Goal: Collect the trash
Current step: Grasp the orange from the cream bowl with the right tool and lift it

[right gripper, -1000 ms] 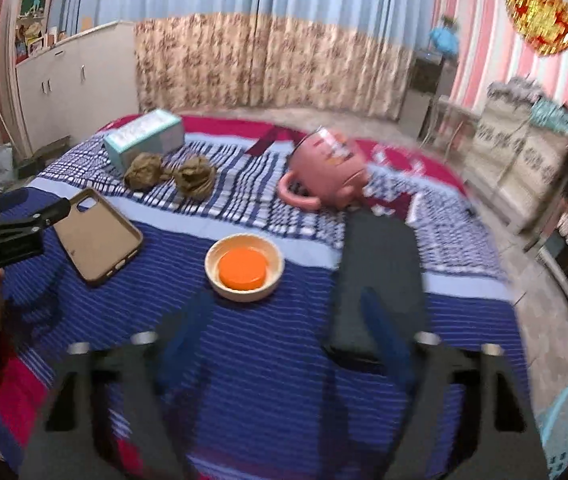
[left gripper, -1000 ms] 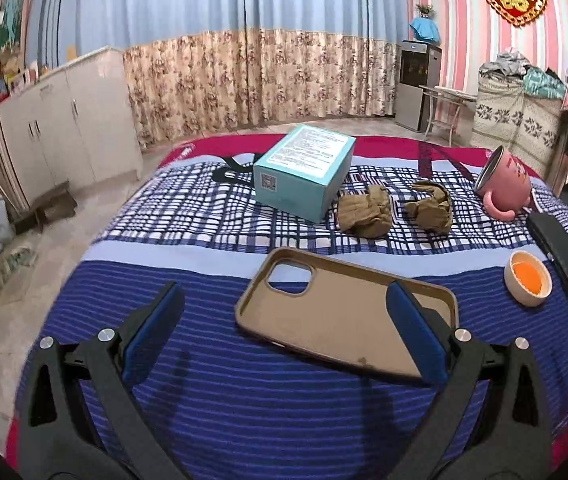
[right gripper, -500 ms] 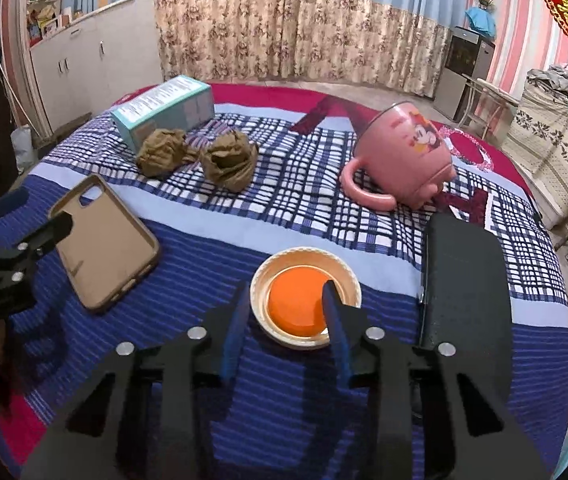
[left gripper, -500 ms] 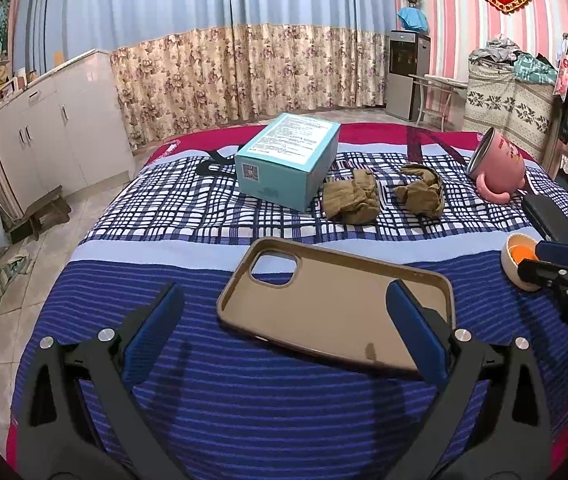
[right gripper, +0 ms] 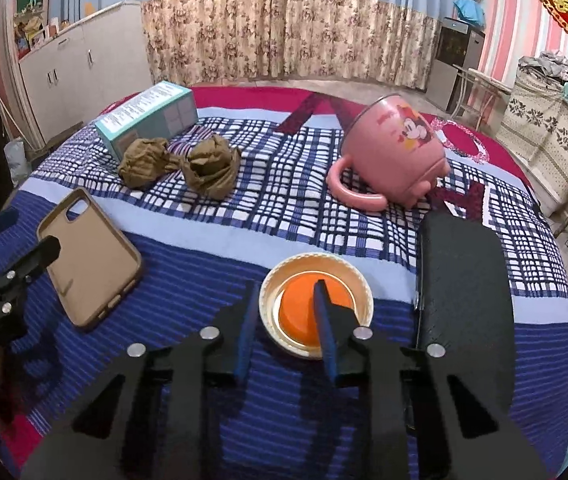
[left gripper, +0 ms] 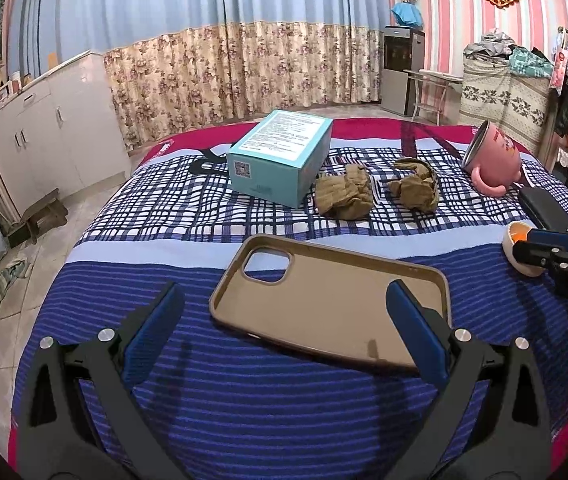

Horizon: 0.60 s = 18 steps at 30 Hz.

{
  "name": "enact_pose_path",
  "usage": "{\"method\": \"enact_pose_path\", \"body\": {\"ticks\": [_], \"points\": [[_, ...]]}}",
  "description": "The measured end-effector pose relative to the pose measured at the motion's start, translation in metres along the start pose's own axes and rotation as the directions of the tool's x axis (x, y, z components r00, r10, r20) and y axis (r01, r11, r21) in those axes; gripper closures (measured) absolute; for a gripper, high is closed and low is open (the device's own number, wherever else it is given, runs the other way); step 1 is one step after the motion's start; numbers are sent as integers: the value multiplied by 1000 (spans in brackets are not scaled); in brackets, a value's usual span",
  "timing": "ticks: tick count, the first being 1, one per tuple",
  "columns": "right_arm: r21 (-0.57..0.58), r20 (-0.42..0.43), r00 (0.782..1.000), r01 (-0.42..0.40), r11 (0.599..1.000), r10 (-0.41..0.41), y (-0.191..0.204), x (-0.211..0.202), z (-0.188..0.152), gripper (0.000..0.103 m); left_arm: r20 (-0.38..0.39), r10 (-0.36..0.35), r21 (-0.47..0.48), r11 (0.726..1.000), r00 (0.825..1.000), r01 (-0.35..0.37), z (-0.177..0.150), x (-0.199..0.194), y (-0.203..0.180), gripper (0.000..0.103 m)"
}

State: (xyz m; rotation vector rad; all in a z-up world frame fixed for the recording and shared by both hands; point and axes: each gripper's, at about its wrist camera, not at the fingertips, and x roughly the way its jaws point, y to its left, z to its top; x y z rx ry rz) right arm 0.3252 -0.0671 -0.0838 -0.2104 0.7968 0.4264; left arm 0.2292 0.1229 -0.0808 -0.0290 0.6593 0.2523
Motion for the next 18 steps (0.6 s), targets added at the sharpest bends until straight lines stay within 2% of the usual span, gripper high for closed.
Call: {"method": "enact_pose_path", "body": {"ticks": [5, 9, 12, 16, 18], "points": [[49, 47, 998, -46, 998, 44, -10, -13, -3, 74, -4, -2, -3, 1000, 1000, 2, 0, 0, 1, 6], [57, 32, 999, 3, 998, -5, -17, -7, 0, 74, -3, -2, -1, 1000, 1000, 2, 0, 0, 0, 6], [18, 14, 1000, 13, 1000, -13, -10, 0, 1, 74, -3, -3, 0, 1000, 1000, 3, 0, 1, 1, 6], [-27, -17, 998, 63, 998, -63, -4, 11, 2, 74, -2, -3, 1, 1000, 1000, 3, 0, 2, 2, 6], [-17, -27, 998, 56, 998, -57, -5, 11, 3, 73, -5, -4, 2, 1000, 1000, 4, 0, 2, 2, 6]]}}
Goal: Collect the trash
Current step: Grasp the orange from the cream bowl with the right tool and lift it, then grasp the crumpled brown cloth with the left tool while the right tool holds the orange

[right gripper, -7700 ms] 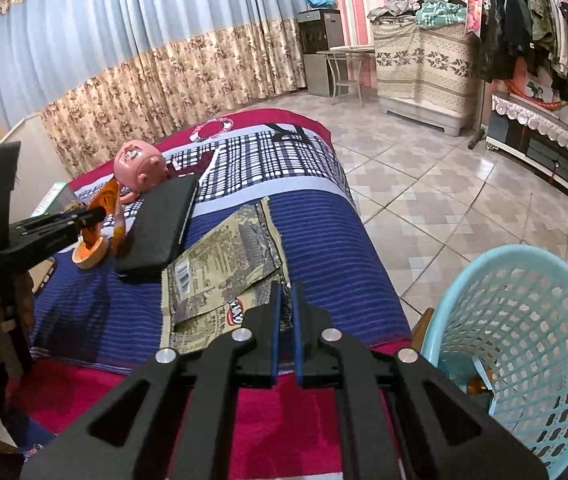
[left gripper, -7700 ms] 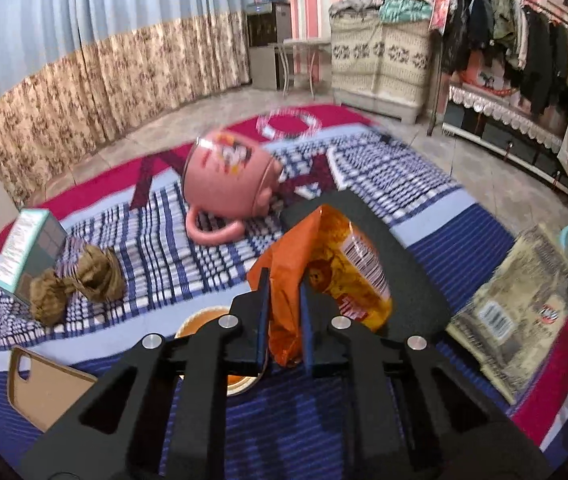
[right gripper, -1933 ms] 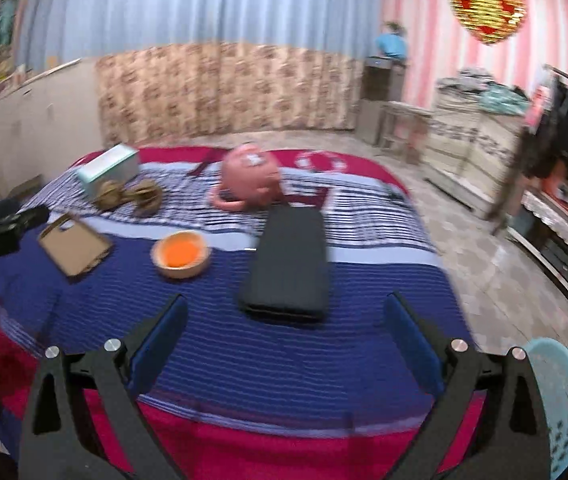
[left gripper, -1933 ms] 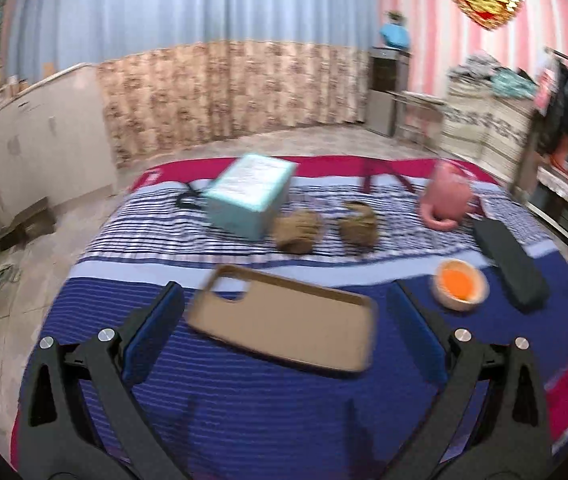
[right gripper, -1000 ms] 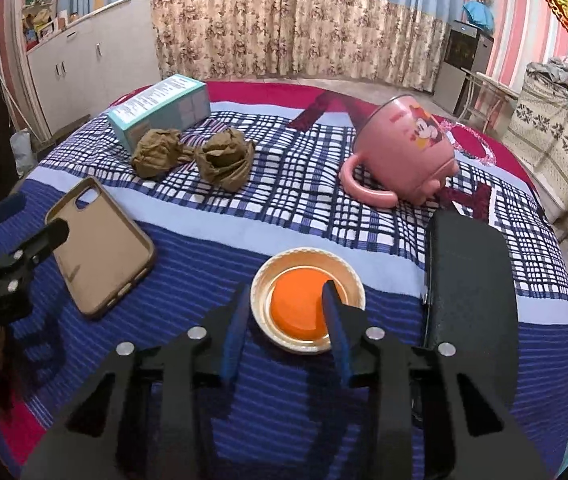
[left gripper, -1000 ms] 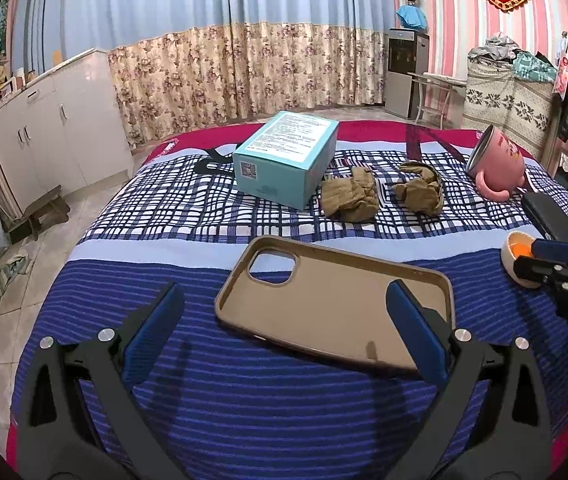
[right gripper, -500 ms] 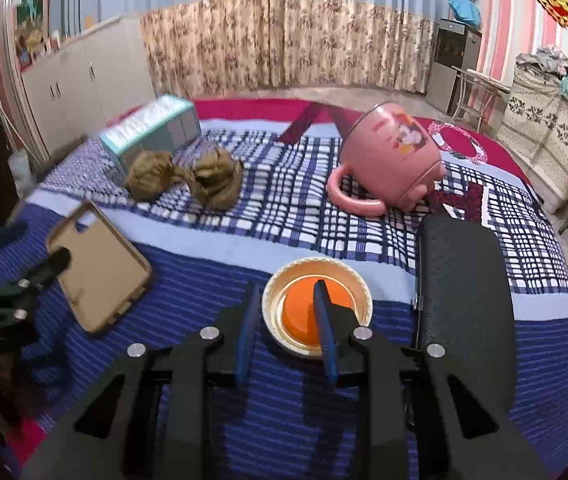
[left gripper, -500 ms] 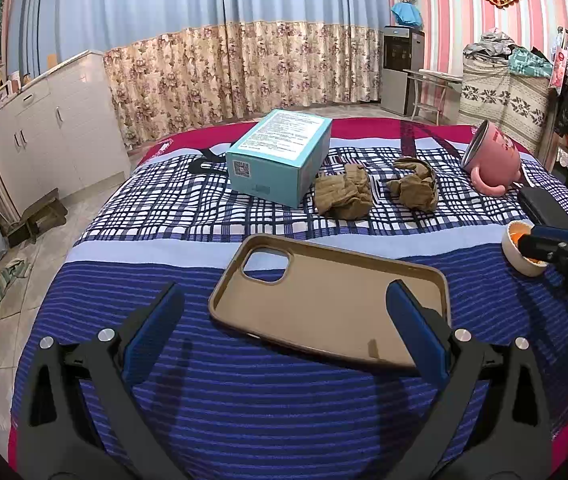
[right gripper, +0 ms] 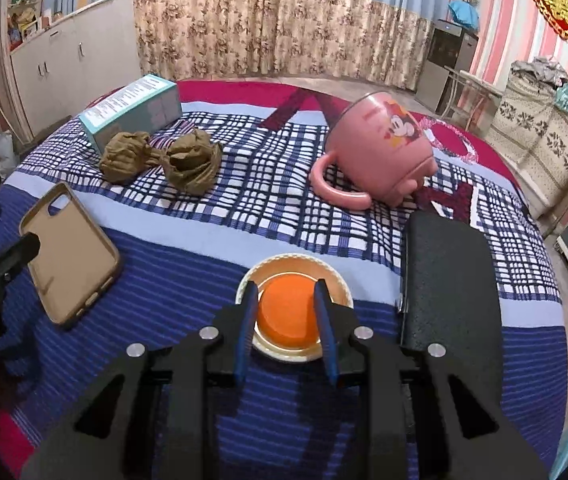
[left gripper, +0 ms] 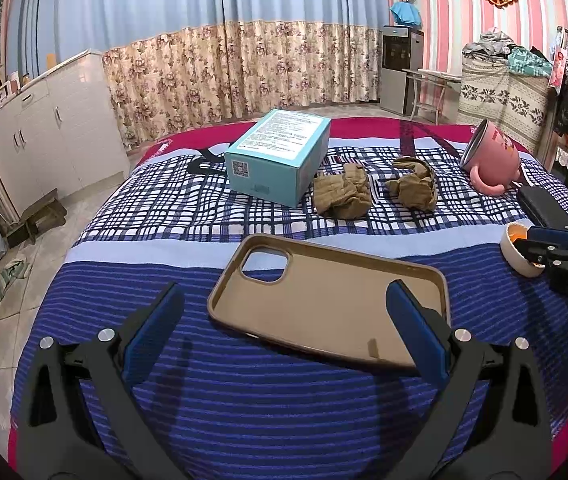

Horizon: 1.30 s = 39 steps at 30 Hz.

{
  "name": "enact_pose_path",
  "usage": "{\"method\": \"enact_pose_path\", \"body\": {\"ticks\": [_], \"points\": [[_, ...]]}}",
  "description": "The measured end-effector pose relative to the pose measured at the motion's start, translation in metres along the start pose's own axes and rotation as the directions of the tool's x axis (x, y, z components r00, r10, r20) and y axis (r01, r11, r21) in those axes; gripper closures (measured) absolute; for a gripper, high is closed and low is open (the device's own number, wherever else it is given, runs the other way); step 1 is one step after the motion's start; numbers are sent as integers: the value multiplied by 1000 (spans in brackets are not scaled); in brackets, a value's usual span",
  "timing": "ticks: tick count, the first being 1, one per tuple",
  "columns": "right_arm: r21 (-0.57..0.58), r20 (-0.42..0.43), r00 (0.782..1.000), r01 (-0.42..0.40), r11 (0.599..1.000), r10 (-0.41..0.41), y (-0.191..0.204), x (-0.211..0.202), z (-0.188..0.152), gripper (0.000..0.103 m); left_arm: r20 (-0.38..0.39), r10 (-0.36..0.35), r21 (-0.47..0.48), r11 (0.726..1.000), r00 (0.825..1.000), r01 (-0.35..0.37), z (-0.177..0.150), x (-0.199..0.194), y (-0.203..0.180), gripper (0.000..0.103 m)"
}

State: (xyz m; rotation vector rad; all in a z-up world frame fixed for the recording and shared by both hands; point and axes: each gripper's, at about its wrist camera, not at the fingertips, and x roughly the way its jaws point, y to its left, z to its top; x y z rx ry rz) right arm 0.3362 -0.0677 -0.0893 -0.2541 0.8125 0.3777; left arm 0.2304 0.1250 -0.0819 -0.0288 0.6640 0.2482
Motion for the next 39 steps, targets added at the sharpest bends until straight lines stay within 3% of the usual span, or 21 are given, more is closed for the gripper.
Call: {"method": "enact_pose_path", "body": {"ticks": [3, 5, 12, 16, 22, 31, 34, 36, 39], "points": [[9, -6, 1000, -3, 1000, 3, -1, 1, 0, 72, -3, 4, 5, 1000, 1000, -4, 0, 0, -1, 6], [9, -12, 1000, 6, 1000, -6, -1, 3, 0, 63, 1, 5, 12, 1000, 1000, -5, 1, 0, -2, 6], [18, 0, 1000, -11, 1000, 11, -6, 3, -4, 64, 5, -16, 21, 1000, 1000, 16, 4, -3, -7, 6], [-6, 55, 998, -18, 1000, 18, -3, -11, -8, 64, 12, -32, 30, 999, 999, 32, 9, -7, -12, 6], [53, 161, 986, -55, 997, 46, -21, -56, -10, 64, 19, -63, 25, 998, 998, 63, 17, -10, -18, 6], [93, 136, 989, 45, 995, -58, -59, -95, -38, 64, 6, -178, 11, 984, 984, 178, 50, 5, -53, 7], [136, 123, 989, 62, 989, -79, -75, -96, -55, 64, -47, -212, 21, 977, 976, 213, 62, 24, -72, 20], [168, 121, 989, 59, 984, -80, -84, -93, -64, 64, -104, -225, 16, 974, 969, 228, 68, 42, -83, 35], [201, 118, 990, 58, 978, -83, -98, -90, -70, 64, -160, -206, 46, 975, 965, 216, 73, 65, -98, 41]]}}
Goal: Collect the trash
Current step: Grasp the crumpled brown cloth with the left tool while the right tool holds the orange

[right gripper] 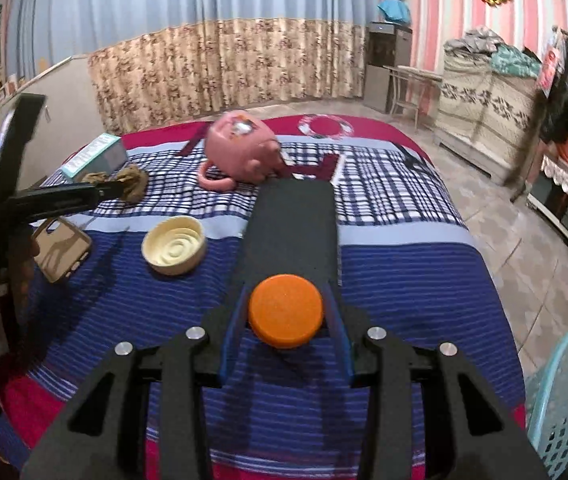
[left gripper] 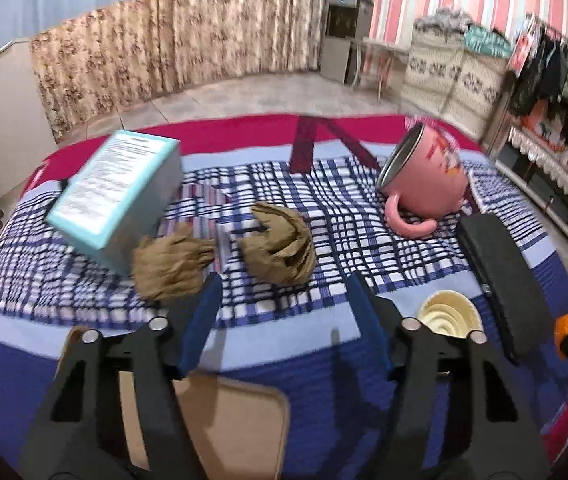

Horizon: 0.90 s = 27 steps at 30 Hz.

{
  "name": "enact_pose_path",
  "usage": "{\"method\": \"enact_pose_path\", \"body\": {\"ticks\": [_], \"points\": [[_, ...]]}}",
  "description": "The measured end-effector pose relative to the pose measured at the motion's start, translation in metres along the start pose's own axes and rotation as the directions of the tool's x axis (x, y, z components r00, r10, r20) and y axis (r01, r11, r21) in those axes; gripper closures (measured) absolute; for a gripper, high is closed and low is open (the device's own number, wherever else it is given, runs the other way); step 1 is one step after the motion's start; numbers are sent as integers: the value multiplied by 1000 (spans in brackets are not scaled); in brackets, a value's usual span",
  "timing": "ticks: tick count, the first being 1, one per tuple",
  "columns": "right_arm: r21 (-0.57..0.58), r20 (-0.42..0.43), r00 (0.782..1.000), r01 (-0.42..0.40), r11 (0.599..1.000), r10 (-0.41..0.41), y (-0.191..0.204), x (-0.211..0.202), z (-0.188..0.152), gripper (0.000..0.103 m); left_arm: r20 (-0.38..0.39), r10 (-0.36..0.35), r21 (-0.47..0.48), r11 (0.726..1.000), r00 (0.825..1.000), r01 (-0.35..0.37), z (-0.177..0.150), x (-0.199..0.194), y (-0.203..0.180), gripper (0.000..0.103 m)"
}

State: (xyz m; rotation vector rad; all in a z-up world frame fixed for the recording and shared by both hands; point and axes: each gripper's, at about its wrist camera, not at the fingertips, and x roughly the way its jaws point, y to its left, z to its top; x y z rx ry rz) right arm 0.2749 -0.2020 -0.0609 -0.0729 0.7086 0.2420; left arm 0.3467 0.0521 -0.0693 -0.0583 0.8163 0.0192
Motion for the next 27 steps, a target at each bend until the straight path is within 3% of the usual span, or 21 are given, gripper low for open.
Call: {"method": "enact_pose_path", "body": {"ticks": [1, 4, 8, 17, 18, 23, 27], "points": [[4, 8, 1000, 2, 1000, -2, -4, -1, 1, 64, -4, 19, 12, 1000, 1000, -19, 2, 5, -2, 42], [31, 23, 1000, -2, 1000, 1, -11, -3, 2, 64, -23, 56, 49, 997, 998, -55, 6, 21, -6, 63], [52, 34, 999, 8, 999, -10, -20, -5, 0, 64, -11, 61, 50, 997, 998, -61, 2, 22, -7, 71], [69, 82, 996, 30, 997, -36, -27, -25, -7, 64, 104, 9, 48, 999, 995, -14, -17, -39, -25, 71], [68, 92, 995, 35, 997, -41, -28, -30, -8, 64, 122, -2, 50, 999, 992, -5, -20, -49, -29, 78], [87, 148, 986, 66, 994, -78, -40, -61, -12, 64, 188, -68, 86, 995, 980, 52, -31, -86, -58, 78], [130, 171, 978, 102, 986, -124, -64, -87, -24, 64, 186, -106, 100, 991, 977, 88, -41, -97, -78, 78]]}}
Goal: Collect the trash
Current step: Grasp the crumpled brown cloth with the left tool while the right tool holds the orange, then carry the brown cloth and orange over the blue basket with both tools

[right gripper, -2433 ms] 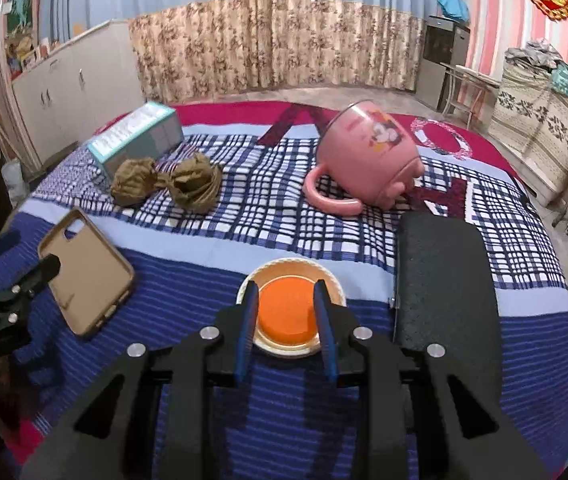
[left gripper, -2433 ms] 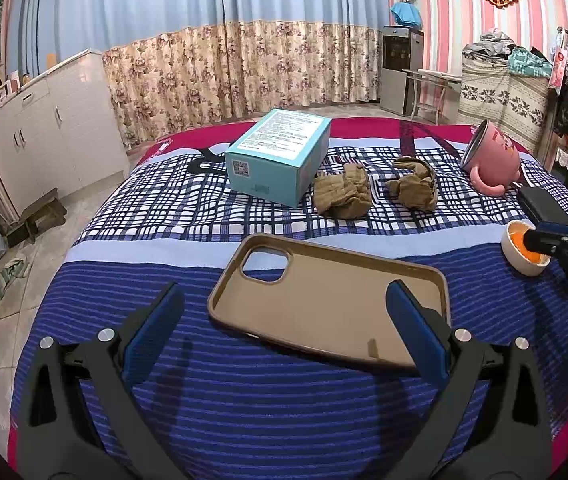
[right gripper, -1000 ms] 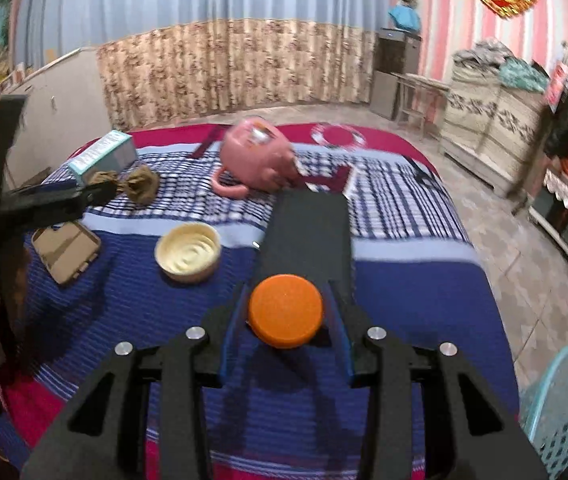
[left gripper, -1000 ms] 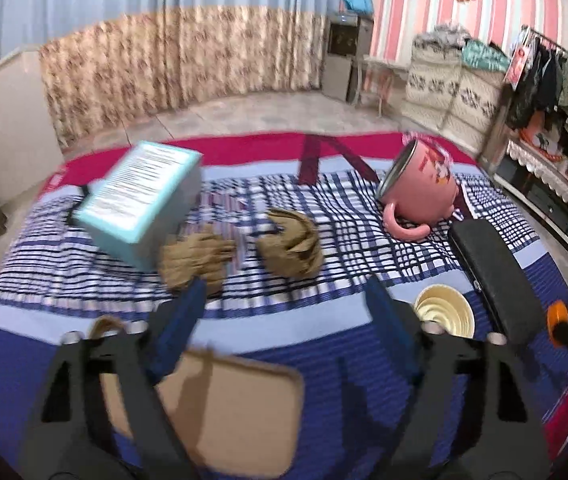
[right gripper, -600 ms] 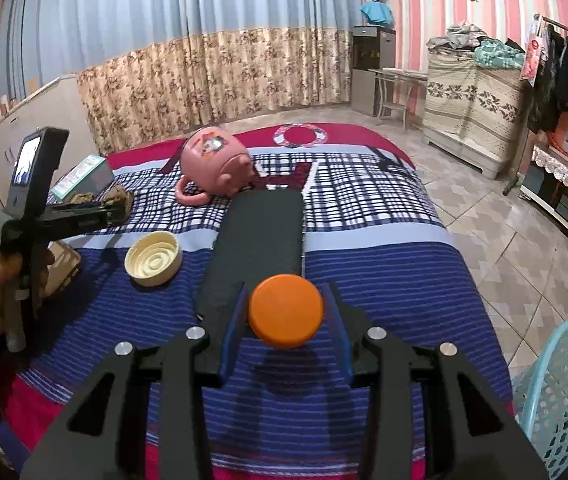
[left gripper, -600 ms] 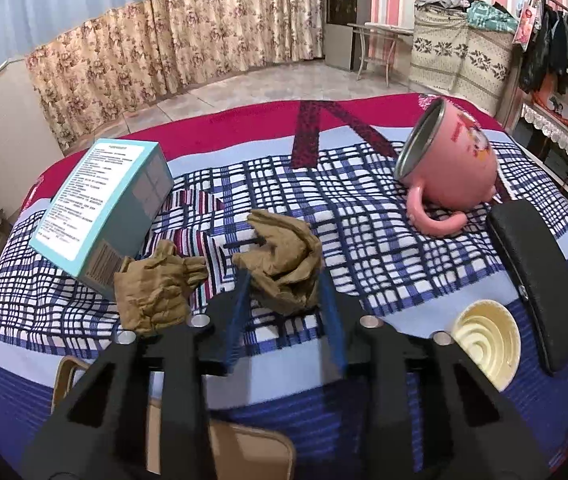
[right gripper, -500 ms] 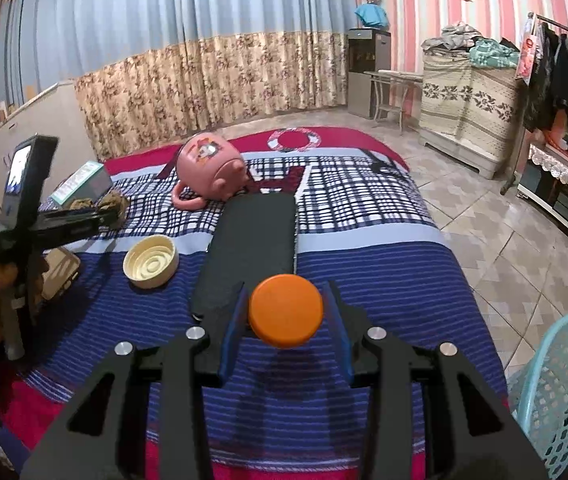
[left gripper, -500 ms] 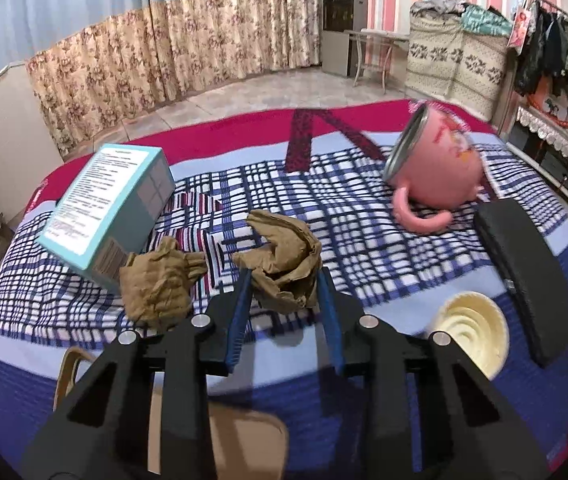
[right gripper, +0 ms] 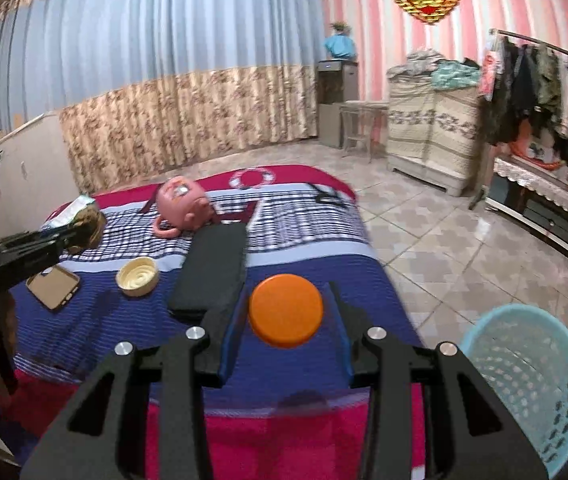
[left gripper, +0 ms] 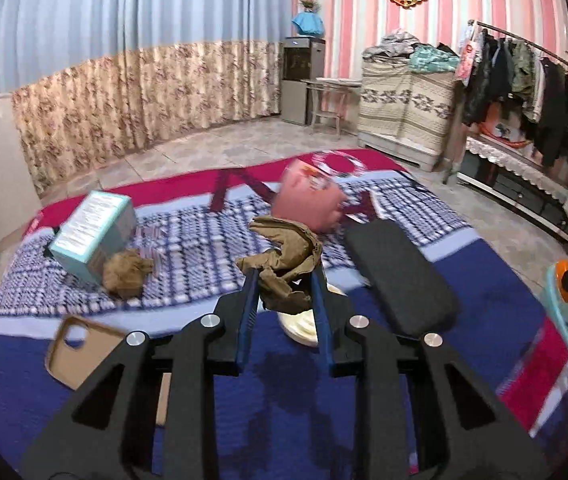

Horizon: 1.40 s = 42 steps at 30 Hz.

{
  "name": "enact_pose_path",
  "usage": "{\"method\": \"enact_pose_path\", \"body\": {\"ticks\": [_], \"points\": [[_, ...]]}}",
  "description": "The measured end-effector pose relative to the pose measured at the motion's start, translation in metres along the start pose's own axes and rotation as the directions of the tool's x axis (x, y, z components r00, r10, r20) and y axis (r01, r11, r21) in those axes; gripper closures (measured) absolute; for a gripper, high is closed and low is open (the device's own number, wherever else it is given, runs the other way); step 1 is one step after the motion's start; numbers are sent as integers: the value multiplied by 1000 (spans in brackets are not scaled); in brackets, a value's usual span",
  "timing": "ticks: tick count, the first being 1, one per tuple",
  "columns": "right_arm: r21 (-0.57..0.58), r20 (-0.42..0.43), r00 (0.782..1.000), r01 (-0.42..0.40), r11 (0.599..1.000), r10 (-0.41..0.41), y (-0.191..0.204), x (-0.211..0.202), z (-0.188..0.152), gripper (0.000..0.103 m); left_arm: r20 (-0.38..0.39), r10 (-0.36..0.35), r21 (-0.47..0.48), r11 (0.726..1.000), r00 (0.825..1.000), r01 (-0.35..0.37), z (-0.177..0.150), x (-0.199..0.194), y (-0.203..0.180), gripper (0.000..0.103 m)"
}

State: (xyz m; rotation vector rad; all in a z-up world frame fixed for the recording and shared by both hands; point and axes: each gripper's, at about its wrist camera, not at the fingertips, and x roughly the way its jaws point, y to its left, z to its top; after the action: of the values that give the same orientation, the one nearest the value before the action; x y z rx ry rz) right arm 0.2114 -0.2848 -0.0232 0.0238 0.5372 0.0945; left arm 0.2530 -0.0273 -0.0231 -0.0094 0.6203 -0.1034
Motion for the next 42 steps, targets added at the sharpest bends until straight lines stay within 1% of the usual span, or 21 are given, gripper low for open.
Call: {"method": "enact_pose_path", "body": {"ticks": [3, 6, 12, 14, 15, 17, 20, 21, 23, 24, 26, 29, 31, 32, 33, 35, 37, 40, 42], "points": [[23, -10, 1000, 26, 999, -26, -21, -7, -8, 64, -7, -10, -17, 1000, 1000, 10, -10, -10, -2, 78], [27, -27, 999, 34, 999, -33, -34, -5, -15, 64, -35, -11, -15, 1000, 999, 11, -23, -13, 1, 78], [29, -26, 1000, 10, 1000, -9, -37, -5, -20, 64, -65, -4, -12, 1000, 998, 3, -40, -17, 6, 78], [30, -15, 1000, 11, 999, -11, -37, -7, -19, 64, -56, 1, 7, 1000, 998, -1, -38, -19, 0, 78], [37, -6, 1000, 14, 999, -14, -40, -9, -18, 64, -37, -2, 23, 1000, 999, 3, -35, -22, -8, 78], [54, 11, 1000, 26, 998, -26, -47, -15, -18, 64, -12, -28, 39, 999, 1000, 28, -28, -25, -23, 78], [84, 39, 997, 70, 994, -73, -65, -26, -16, 64, 29, -90, 70, 994, 996, 88, -13, -30, -60, 78], [96, 50, 993, 98, 991, -103, -74, -31, -17, 64, 39, -111, 82, 991, 993, 108, -10, -32, -73, 78], [114, 63, 987, 137, 984, -145, -87, -39, -18, 64, 53, -174, 113, 979, 983, 167, -1, -33, -109, 78], [127, 70, 982, 167, 978, -177, -97, -45, -18, 64, 56, -191, 121, 976, 980, 183, 0, -34, -120, 78], [152, 77, 973, 206, 967, -220, -115, -54, -19, 64, 63, -242, 152, 961, 968, 230, 4, -34, -153, 78], [168, 82, 946, 296, 940, -313, -144, -70, -20, 64, 58, -305, 199, 937, 951, 289, 3, -36, -201, 78], [193, 74, 923, 359, 913, -379, -168, -82, -26, 64, 49, -347, 226, 917, 937, 328, 1, -37, -232, 78], [200, 69, 916, 376, 905, -396, -174, -85, -29, 64, 44, -368, 242, 906, 929, 348, 0, -37, -248, 78], [211, 56, 902, 408, 888, -428, -186, -88, -33, 64, 40, -380, 252, 899, 924, 358, 0, -36, -257, 78], [231, 39, 889, 435, 870, -455, -202, -92, -39, 64, 26, -409, 280, 879, 912, 386, -4, -34, -286, 78], [258, 31, 886, 440, 860, -463, -214, -95, -44, 64, 7, -432, 297, 862, 902, 411, -7, -31, -312, 78], [284, 21, 879, 451, 846, -476, -229, -97, -49, 64, -23, -459, 301, 844, 888, 444, -9, -24, -344, 78], [296, 20, 877, 453, 841, -480, -233, -98, -52, 64, -30, -466, 314, 835, 884, 451, -11, -20, -360, 78]]}}
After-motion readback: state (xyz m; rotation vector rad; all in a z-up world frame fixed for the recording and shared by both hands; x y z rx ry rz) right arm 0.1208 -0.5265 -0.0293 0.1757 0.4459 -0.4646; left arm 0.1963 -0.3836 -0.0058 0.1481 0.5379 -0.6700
